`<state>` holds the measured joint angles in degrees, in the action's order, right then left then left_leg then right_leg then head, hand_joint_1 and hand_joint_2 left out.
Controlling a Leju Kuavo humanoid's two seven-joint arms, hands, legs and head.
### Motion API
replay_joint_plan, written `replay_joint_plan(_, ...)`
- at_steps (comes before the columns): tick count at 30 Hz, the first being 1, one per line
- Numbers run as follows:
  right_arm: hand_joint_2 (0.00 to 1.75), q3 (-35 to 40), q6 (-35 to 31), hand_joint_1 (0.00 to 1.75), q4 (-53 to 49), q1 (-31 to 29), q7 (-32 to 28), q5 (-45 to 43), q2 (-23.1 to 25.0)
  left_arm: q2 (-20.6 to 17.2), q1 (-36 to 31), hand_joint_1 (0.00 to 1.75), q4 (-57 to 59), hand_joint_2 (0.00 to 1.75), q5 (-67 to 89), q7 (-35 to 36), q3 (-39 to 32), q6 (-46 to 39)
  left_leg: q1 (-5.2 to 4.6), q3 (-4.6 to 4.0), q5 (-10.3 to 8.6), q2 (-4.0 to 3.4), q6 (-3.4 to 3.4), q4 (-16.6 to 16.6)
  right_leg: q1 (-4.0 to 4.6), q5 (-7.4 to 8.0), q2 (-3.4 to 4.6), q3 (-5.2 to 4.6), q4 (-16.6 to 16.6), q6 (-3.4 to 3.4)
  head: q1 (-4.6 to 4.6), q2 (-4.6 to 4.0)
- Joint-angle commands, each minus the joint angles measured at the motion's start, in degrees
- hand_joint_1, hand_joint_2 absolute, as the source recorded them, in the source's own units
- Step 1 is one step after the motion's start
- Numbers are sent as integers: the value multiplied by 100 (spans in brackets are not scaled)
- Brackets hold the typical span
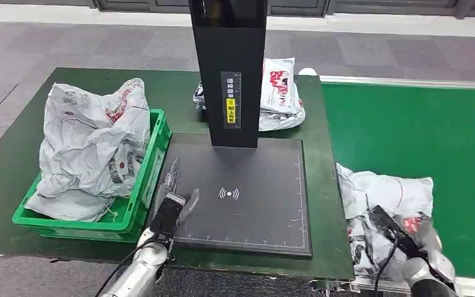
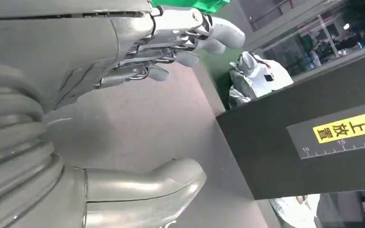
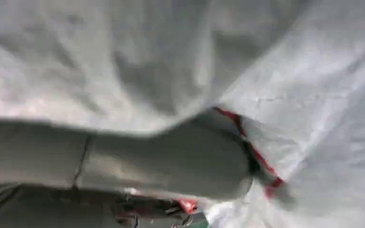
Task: Moved the parcel from conveyor to table for the left to box.
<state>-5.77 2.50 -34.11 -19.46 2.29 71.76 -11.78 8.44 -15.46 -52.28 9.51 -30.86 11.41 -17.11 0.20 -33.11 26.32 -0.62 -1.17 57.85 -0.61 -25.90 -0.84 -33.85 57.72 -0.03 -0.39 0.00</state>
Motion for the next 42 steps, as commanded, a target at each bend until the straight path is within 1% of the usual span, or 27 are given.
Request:
replay_joint_plan(1,175,1324,642,175,1293,-566,-485,-205,585,-136,-433,0,817,175,64,52,372,30,19,23,5,-41,-4,-5,18,12,46,16,-15,-4,2,0)
replay_joint_plan(5,175,1515,687,175,1364,-639,-511,-348,462,-166,-458,0,822,175,51,58,388,29,34,19,39,-96,-20,-7,20,17,110,43,-15,-10,0,0)
replay_joint_plan(8,175,1560,668,175,1365,-711,-542,-403,454,-176,-453,0,833,175,57,64,389,29,43,45,45,-113,-18,-11,20,13,117,64,-22,-17,0,0)
replay_joint_plan(10,175,1713,520,175,1349,-766,-582,-606,441,-192,-407,0,772,175,58,48,383,38,47,58,54,-127,-19,-4,24,6,129,73,-13,-18,2,0)
replay_joint_plan(11,175,1729,437,175,1298,-784,-580,-672,447,-191,-377,0,739,175,59,50,378,23,45,53,43,-121,-19,-14,22,15,128,66,-22,-18,2,0)
replay_joint_plan(12,175,1714,99,175,1205,-813,-572,-778,476,-199,-319,0,665,175,69,58,351,-27,45,49,40,-115,-19,-16,22,16,123,66,-24,-18,2,0)
replay_joint_plan(14,175,1719,-218,175,1048,-881,-478,-951,536,-226,-207,0,497,175,90,91,315,-45,49,69,55,-138,-25,-2,24,5,140,80,-10,-18,2,0)
replay_joint_plan(15,175,1723,-519,175,905,-896,-419,-1067,565,-236,-151,0,407,175,113,120,285,-66,47,51,41,-128,-22,-14,23,17,136,65,-20,-18,0,0)
replay_joint_plan(16,175,1740,-511,175,903,-916,-411,-1071,580,-241,-139,0,392,175,114,121,281,-62,48,56,46,-139,-25,-9,24,14,145,66,-17,-19,2,0)
replay_joint_plan(18,175,1651,-1662,175,337,-927,-345,-1300,749,-256,30,0,149,175,159,149,179,-176,45,51,43,-136,-25,-9,20,12,140,62,-13,-19,2,0)
replay_joint_plan(19,175,1599,-2059,175,-158,-883,-407,-1457,845,-268,104,0,26,175,177,164,151,-196,45,56,49,-147,-28,-2,19,7,147,66,-4,-21,2,0)
replay_joint_plan(20,175,1650,-2316,175,-1015,-759,-611,-1956,890,-248,125,0,-35,175,214,163,120,-257,44,46,44,-150,-26,-8,18,14,154,54,-8,-22,2,0)
replay_joint_plan(21,175,1764,-2246,175,-1727,-615,-512,-2101,846,-225,88,0,-18,175,223,142,115,-270,42,40,44,-158,-26,-10,17,16,164,45,-7,-24,2,0)
replay_joint_plan(22,175,1888,-2369,175,-2578,-410,-670,-2279,796,-148,1,0,43,175,176,45,58,-376,38,29,49,-155,-27,4,13,8,156,38,11,-22,2,0)
replay_joint_plan(23,175,1985,-2464,175,-3139,-331,-943,-2504,832,-72,-128,0,166,175,134,-34,4,-497,37,18,45,-144,-27,4,13,9,147,26,11,-23,2,0)
replay_joint_plan(24,175,2113,-2313,175,-3476,-297,-641,-2471,822,-44,-231,0,279,175,119,-56,19,-519,34,7,42,-136,-30,7,12,6,140,9,16,-24,2,0)
replay_joint_plan(25,175,2136,-2298,175,-3518,-291,-598,-2463,822,-38,-249,0,295,175,116,-53,22,-525,36,34,25,-116,-29,4,14,14,116,-1,10,-26,2,0)
replay_joint_plan(27,175,2211,-2332,175,-3538,-288,-576,-2450,790,-27,-285,0,351,175,99,-66,20,-560,36,22,10,-80,-33,4,15,14,90,-8,12,-30,2,0)
replay_joint_plan(28,175,2306,-2605,175,-3397,-446,-848,-2556,864,-2,-322,0,407,175,71,-143,2,-633,35,27,11,-67,-32,0,15,11,85,-4,8,-30,0,0)
replay_joint_plan(30,175,2472,-2692,175,-3254,-871,-1103,-2755,1003,70,-456,0,523,175,61,-234,-25,-770,33,22,9,-63,-31,4,13,14,79,-10,13,-28,0,0)
replay_joint_plan(31,175,2660,-2618,175,-3046,-1233,-1067,-2833,1065,92,-586,0,616,175,51,-289,-13,-805,34,19,8,-55,-29,2,15,15,73,-7,8,-26,0,0)
replay_joint_plan(32,175,2832,-2582,175,-2947,-1471,-954,-2666,1093,116,-642,0,610,175,62,-321,-12,-869,30,2,8,-70,-32,12,12,21,85,-28,21,-26,0,0)
replay_joint_plan(33,175,2911,-2559,175,-2914,-1610,-812,-2621,1168,122,-679,0,595,175,66,-287,0,-876,28,-9,4,-67,-33,13,11,22,79,-31,22,-26,2,0)
replay_joint_plan(35,175,2938,-2547,175,-2911,-1632,-773,-2613,1167,121,-678,0,581,175,69,-267,7,-876,24,-11,-3,-74,-31,10,9,26,85,-40,24,-26,0,0)
replay_joint_plan(36,175,2979,-2562,175,-2946,-1600,-736,-2621,1140,113,-658,0,547,175,71,-248,16,-874,26,-7,-10,-56,-32,5,13,25,65,-30,16,-26,0,0)
replay_joint_plan(39,175,3041,-2559,175,-2999,-1564,-797,-2676,1121,115,-640,0,524,175,81,-270,21,-905,27,-2,-25,-36,-23,-8,18,35,54,-21,0,-26,0,0)
replay_joint_plan(42,175,3251,-2318,175,-3013,-1892,-805,-2880,1349,147,-773,0,526,175,99,-271,69,-939,23,-11,-21,-22,-22,5,15,26,30,-24,14,-23,0,0)
